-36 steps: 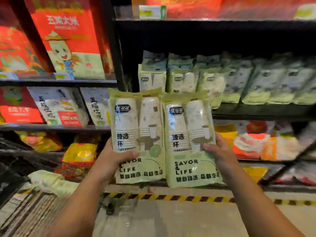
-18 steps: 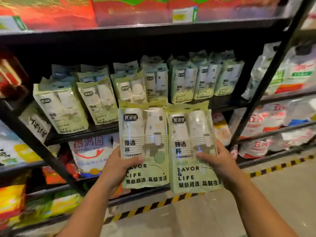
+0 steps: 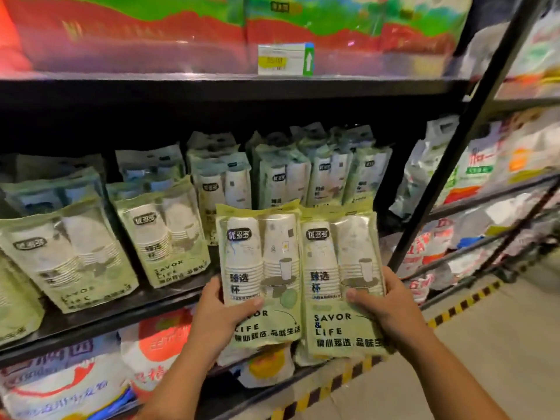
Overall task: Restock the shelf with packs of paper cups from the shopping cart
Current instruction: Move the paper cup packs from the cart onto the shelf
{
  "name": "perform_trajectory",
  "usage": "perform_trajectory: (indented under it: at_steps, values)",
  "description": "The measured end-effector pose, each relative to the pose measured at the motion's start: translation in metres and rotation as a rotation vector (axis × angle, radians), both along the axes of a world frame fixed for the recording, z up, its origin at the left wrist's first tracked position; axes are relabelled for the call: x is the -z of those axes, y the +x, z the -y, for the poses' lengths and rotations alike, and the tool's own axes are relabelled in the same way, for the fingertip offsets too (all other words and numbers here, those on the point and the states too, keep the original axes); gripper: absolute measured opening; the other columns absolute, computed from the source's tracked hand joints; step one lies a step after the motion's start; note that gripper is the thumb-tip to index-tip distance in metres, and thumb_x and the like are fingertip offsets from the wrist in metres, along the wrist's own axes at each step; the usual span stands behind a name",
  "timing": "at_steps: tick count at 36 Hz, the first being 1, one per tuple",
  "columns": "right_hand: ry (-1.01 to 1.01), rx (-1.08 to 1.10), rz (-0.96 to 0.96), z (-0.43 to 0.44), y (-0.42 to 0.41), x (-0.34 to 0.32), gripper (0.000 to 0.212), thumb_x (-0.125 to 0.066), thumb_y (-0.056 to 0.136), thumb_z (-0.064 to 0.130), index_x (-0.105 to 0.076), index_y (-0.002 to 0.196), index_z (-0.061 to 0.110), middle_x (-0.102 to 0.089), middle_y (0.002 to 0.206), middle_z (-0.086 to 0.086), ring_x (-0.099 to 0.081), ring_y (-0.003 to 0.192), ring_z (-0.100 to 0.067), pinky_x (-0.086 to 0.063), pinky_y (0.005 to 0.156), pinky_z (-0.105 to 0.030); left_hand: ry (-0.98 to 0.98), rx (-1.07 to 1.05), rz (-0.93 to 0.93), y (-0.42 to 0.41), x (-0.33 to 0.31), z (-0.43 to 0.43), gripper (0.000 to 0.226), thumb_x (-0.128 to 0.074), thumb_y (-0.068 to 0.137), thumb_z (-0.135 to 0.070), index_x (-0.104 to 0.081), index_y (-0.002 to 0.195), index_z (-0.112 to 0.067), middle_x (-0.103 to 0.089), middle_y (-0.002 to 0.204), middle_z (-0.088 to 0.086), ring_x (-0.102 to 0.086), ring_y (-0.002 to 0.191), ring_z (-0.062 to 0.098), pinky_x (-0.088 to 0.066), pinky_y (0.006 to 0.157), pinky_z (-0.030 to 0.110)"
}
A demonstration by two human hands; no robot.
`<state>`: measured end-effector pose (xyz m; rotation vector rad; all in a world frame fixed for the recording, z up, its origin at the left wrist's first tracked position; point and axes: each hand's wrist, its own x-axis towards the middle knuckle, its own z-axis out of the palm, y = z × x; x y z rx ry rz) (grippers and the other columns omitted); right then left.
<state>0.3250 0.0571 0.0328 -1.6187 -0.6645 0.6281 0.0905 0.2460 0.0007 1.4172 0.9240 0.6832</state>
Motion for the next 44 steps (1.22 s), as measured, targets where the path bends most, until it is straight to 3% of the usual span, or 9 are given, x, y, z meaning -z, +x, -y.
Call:
perform_trajectory:
  at_steps: [4,9,14,17,23,31,35,39,44]
  values:
    - [0.007,-0.058,0.074,-0.042,0.033,-0.008,0.058,-0.084,0.077,0.005,-0.061,0.127,0.023,-0.076,0.112,-0.002,-0.073,0.103,-0.027,-0.06,0.086,-0.045,0.035,0.006,-0.034,0.03,0.005,-0.041,0.079,-0.096,0.054,-0.04,-0.059,0.122,-0.029,-0.075,0.112,-0.004,-0.073,0.098,0.014,-0.059,0.085,0.043]
    - [-0.016,-0.074,0.127,-0.094,0.061,-0.002,0.075,-0.091,0.071,0.018,-0.055,0.136,0.03,-0.072,0.123,0.002,-0.069,0.112,-0.022,-0.056,0.094,-0.05,0.112,-0.044,-0.051,0.057,0.014,-0.092,0.085,-0.092,0.047,-0.056,-0.056,0.121,-0.034,-0.071,0.117,-0.006,-0.07,0.105,0.015,-0.058,0.087,0.045]
    - [-0.012,-0.085,0.128,-0.131,0.079,0.016,0.087,-0.094,0.066,0.021,-0.049,0.14,0.029,-0.07,0.125,0.002,-0.068,0.115,-0.02,-0.054,0.097,-0.054,0.208,-0.111,-0.08,0.076,0.016,-0.113,0.056,-0.09,0.073,-0.019,-0.056,0.113,-0.04,-0.068,0.114,-0.012,-0.065,0.104,0.007,-0.05,0.084,0.03]
    - [-0.025,-0.113,0.151,-0.146,0.092,0.02,0.085,-0.09,0.07,0.006,-0.048,0.14,0.028,-0.071,0.124,0.005,-0.068,0.114,-0.016,-0.054,0.097,-0.051,0.206,-0.196,-0.136,0.089,0.029,-0.12,0.056,-0.089,0.074,-0.022,-0.05,0.114,-0.027,-0.065,0.118,-0.003,-0.063,0.111,0.021,-0.045,0.09,0.034]
    - [-0.046,-0.205,0.168,-0.181,0.131,0.031,0.082,-0.09,0.068,0.007,-0.05,0.135,0.033,-0.071,0.122,0.009,-0.067,0.114,-0.012,-0.053,0.099,-0.049,0.176,-0.351,-0.136,0.118,0.039,-0.122,0.069,-0.086,0.077,-0.011,-0.046,0.133,-0.012,-0.062,0.129,0.009,-0.056,0.124,0.03,-0.041,0.112,0.049]
    - [0.002,-0.322,0.106,-0.225,0.162,0.055,0.079,-0.087,0.073,0.002,-0.045,0.129,0.037,-0.07,0.122,0.015,-0.066,0.115,-0.007,-0.053,0.101,-0.032,0.179,-0.436,-0.118,0.132,0.03,-0.117,0.045,-0.075,0.087,-0.008,-0.048,0.119,-0.022,-0.064,0.113,-0.006,-0.061,0.105,0.017,-0.048,0.096,0.039]
    - [-0.009,-0.389,0.124,-0.241,0.179,0.059,0.078,-0.086,0.076,0.006,-0.041,0.129,0.04,-0.067,0.124,0.015,-0.062,0.117,0.0,-0.049,0.105,-0.03,0.293,-0.491,-0.169,0.14,0.03,-0.123,0.053,-0.075,0.086,-0.005,-0.05,0.133,-0.004,-0.063,0.12,0.004,-0.059,0.114,0.024,-0.046,0.096,0.034]
    - [-0.002,-0.456,0.149,-0.253,0.189,0.057,0.075,-0.082,0.078,0.0,-0.042,0.127,0.041,-0.066,0.119,0.026,-0.061,0.115,0.006,-0.046,0.095,-0.011,0.329,-0.544,-0.17,0.15,0.03,-0.122,0.047,-0.073,0.086,0.001,-0.05,0.128,0.0,-0.056,0.103,-0.008,-0.052,0.1,0.013,-0.041,0.079,0.005]
    - [0.034,-0.521,0.138,-0.257,0.193,0.051,0.067,-0.078,0.081,-0.004,-0.042,0.129,0.025,-0.062,0.124,0.007,-0.06,0.108,0.011,-0.045,0.087,-0.005,0.295,-0.584,-0.152,0.151,0.036,-0.125,0.048,-0.073,0.086,0.002,-0.05,0.129,0.002,-0.058,0.108,0.001,-0.056,0.108,0.025,-0.043,0.092,0.029]
